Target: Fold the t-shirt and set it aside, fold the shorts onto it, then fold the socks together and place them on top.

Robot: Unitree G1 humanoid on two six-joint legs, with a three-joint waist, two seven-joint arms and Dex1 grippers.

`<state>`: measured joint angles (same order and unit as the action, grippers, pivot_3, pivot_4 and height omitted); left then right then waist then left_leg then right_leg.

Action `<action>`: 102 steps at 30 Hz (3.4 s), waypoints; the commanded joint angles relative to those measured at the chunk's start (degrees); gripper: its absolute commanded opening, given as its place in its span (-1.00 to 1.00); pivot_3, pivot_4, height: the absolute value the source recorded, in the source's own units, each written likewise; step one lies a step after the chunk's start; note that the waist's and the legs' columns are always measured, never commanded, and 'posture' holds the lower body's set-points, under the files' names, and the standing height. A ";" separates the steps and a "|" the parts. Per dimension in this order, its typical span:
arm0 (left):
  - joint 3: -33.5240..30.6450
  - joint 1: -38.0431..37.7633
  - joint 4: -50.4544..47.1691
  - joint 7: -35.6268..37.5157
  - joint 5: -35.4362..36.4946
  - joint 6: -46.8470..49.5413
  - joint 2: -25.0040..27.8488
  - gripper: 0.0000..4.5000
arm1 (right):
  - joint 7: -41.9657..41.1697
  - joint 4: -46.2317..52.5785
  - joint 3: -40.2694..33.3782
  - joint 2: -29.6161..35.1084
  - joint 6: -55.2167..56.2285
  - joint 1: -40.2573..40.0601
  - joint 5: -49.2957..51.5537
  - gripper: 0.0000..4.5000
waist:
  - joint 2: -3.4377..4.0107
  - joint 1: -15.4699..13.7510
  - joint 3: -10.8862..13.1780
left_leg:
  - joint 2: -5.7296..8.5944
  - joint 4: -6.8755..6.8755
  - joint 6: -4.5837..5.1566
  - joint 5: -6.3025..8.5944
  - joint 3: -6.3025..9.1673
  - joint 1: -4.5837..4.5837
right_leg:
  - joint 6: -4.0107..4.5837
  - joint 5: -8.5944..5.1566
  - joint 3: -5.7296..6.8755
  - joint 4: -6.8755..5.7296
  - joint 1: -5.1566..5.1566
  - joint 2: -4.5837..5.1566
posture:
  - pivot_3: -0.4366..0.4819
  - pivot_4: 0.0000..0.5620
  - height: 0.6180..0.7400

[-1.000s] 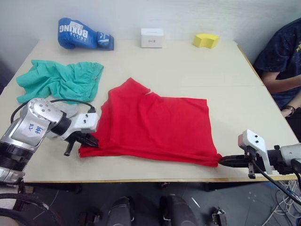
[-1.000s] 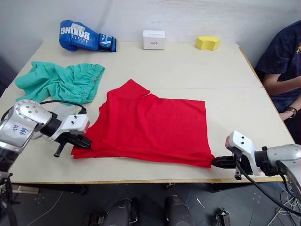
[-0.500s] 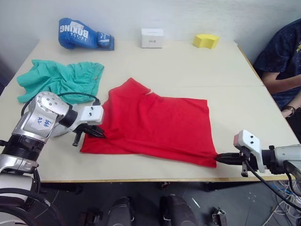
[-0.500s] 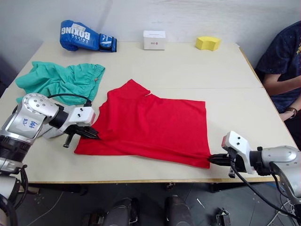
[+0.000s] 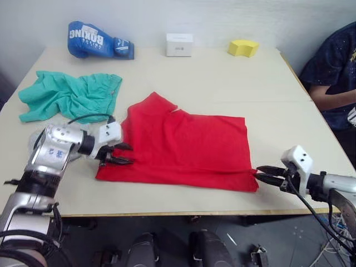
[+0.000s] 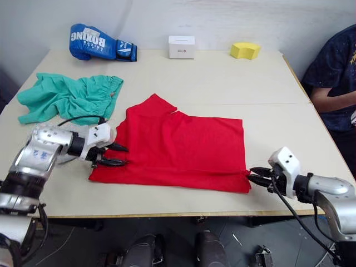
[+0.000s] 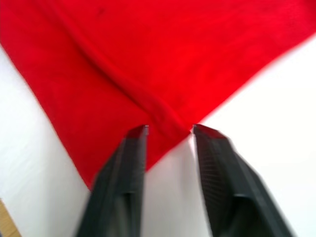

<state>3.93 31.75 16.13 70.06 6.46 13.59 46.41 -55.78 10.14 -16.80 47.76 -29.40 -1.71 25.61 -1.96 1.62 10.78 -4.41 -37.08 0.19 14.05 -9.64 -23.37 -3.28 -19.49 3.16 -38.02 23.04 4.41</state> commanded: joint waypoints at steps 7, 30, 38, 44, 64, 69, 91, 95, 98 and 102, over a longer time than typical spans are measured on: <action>-22.19 -19.53 -25.06 -10.28 17.64 10.05 -2.65 0.39 | 3.33 13.63 -10.98 -6.13 0.38 -5.09 11.75 -0.12 | 0.03 0.13 -0.02 | -0.02 0.12 0.14 0.20 0.06 0.36 | -0.05 0.04 0.00 0.08 -0.40 0.01 | -0.05 -0.47 1.00; -20.96 -35.18 -25.67 -44.98 0.75 2.73 -18.22 -0.98 | 22.84 3.48 10.42 -19.11 26.51 -7.49 -16.21 -1.00 | 0.10 -0.01 -0.15 | -0.02 0.23 -0.14 0.55 0.11 0.37 | 0.11 0.00 0.08 0.27 -0.41 0.04 | -0.05 -0.47 1.00; -25.83 -27.39 -20.11 -35.90 12.72 8.29 -14.17 -0.98 | 22.82 0.67 3.26 -19.75 26.38 -6.84 -11.02 -1.00 | 0.22 0.18 -0.21 | -0.04 0.28 -0.18 0.52 0.11 0.44 | 0.12 0.00 0.12 0.23 -0.43 0.01 | -0.05 -0.47 1.00; -26.12 -28.56 -26.87 -16.90 26.52 17.74 -2.76 -0.98 | 16.04 9.52 5.98 -17.26 25.31 -3.66 -4.39 -1.00 | 0.26 0.69 -0.19 | -0.05 0.62 -0.36 0.39 0.03 0.44 | 0.16 -0.02 0.08 0.27 -0.31 -0.01 | -0.05 -0.47 1.00; -14.28 -17.41 -3.56 -28.42 7.01 -4.57 -8.55 -0.98 | 15.51 -8.89 10.55 -15.59 33.11 -2.10 -13.27 -1.00 | 0.22 0.08 -0.20 | 0.02 1.03 -0.12 0.19 -0.17 0.80 | 0.24 -0.10 -0.07 0.48 -0.47 0.01 | -0.05 -0.47 1.00; -21.27 -22.91 -11.50 -27.85 13.91 -5.15 -9.58 -0.98 | 13.99 -6.96 4.03 -11.16 33.86 -5.02 -10.57 -1.00 | 0.18 0.17 -0.21 | 0.04 1.02 -0.29 0.39 -0.21 0.98 | 0.18 -0.06 -0.14 0.48 -0.60 0.05 | -0.05 -0.47 1.00; -16.42 -33.37 -8.66 -8.82 2.51 -26.93 6.33 0.27 | -2.59 1.39 12.15 5.24 30.25 -7.49 -16.01 0.51 | 0.22 0.10 -0.15 | -0.01 1.57 -0.32 0.45 -0.28 0.79 | 0.37 0.03 -0.12 1.22 -0.44 0.03 | -0.05 -0.47 1.00; -13.35 -29.78 -2.31 -10.76 -2.55 -29.89 7.34 0.27 | -1.26 -3.00 14.54 4.51 30.50 -3.73 -18.59 0.24 | 0.27 0.22 -0.18 | -0.04 1.58 -0.35 0.44 -0.28 1.00 | 0.40 0.00 -0.10 1.16 -0.55 -0.01 | -0.05 -0.47 1.00; -11.29 -27.18 1.57 -11.08 -4.58 -31.41 7.87 0.27 | -0.38 -4.75 15.81 4.36 30.42 -1.61 -20.17 -0.22 | 0.31 0.32 -0.22 | -0.04 1.55 -0.32 0.37 -0.29 1.15 | 0.44 0.06 -0.14 1.16 -0.60 0.00 | -0.05 -0.47 1.00; -8.07 -24.13 6.03 -11.47 -6.78 -31.94 8.00 -0.02 | -1.20 -5.92 17.28 4.61 30.05 -0.01 -20.47 -0.82 | 0.60 0.28 -0.63 | -0.05 1.68 -0.31 0.36 -0.29 1.26 | 1.31 -0.11 -0.15 1.52 -0.59 0.01 | -0.05 -0.47 1.00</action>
<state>-5.95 8.28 17.72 59.69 4.24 -19.51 53.61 -57.51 6.40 -0.07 52.11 1.82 -1.63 7.58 -1.37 1.90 10.15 -4.46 -35.37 -0.12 14.41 -9.95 -22.11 -1.98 -19.58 3.01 -36.48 22.43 4.43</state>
